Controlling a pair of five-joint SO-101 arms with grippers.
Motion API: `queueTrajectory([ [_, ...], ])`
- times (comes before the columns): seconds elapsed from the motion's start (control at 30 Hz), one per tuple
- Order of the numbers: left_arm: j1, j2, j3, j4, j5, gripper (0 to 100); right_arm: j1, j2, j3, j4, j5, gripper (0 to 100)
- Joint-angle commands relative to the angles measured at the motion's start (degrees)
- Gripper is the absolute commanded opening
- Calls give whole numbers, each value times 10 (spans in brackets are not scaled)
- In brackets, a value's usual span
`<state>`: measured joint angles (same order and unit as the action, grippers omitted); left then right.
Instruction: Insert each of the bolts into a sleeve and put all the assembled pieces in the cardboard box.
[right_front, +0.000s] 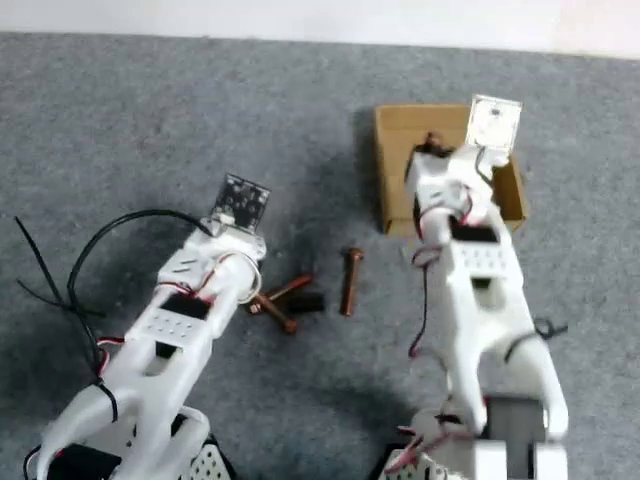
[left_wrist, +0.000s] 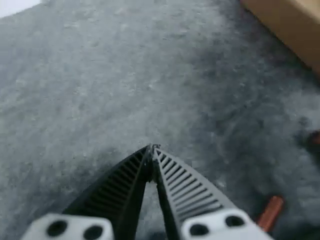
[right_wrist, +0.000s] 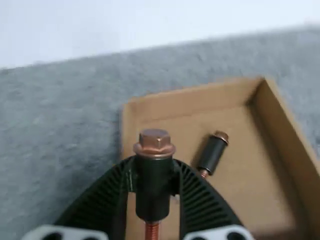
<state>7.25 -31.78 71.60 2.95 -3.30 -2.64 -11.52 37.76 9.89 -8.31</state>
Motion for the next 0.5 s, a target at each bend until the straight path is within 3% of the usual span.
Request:
queueTrajectory([
  [0.0,-9,1,-35,-9,4,7,19,77,-95,-18,-30,4],
  [0.47,-10,6,-33,-9,4,7,39,270,-207,-18,-46,6],
])
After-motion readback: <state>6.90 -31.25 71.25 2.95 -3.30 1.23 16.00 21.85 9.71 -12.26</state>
